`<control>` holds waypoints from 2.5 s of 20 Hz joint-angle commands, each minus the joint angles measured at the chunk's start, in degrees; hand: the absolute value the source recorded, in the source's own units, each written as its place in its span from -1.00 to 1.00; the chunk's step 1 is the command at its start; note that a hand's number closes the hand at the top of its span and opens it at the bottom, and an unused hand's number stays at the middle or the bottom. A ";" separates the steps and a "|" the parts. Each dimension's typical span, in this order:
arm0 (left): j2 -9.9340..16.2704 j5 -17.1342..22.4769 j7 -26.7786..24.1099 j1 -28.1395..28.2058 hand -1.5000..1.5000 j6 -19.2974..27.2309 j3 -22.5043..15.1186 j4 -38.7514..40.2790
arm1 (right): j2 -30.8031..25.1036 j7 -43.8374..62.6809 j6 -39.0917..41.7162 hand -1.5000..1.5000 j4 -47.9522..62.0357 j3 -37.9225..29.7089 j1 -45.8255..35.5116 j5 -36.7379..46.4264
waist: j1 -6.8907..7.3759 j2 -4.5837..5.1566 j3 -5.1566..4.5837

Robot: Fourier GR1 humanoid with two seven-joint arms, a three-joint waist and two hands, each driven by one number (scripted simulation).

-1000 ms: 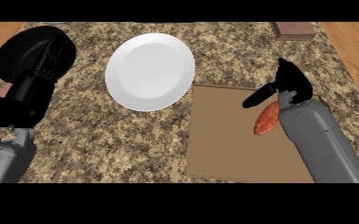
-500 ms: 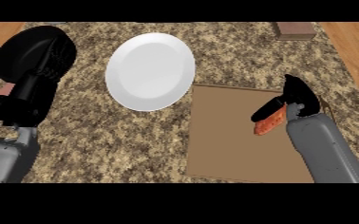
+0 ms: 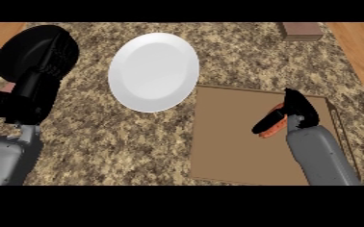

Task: Pick the sweet potato from the tray and place it in the plate

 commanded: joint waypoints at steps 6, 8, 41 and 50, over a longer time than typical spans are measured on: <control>-1.26 -1.92 3.51 -0.02 0.00 -0.31 -0.05 -4.08 | 4.50 4.33 -4.23 1.00 5.53 -0.17 0.10 6.02 | 0.48 0.05 0.05; -1.18 -1.61 -0.44 2.44 0.00 -2.13 1.09 -2.18 | 1.81 4.10 -4.37 1.00 1.37 2.06 0.32 11.79 | 0.35 0.01 0.00; -4.72 -3.73 0.92 -0.91 0.00 -5.24 3.32 0.44 | 14.11 7.22 -5.35 1.00 -38.15 34.38 -0.06 46.28 | 1.04 0.25 -0.02; -3.97 -4.23 1.07 -0.44 0.00 -6.32 4.20 -0.95 | 14.13 6.68 -14.53 1.00 -16.18 25.76 -20.57 33.02 | 3.14 0.59 -0.04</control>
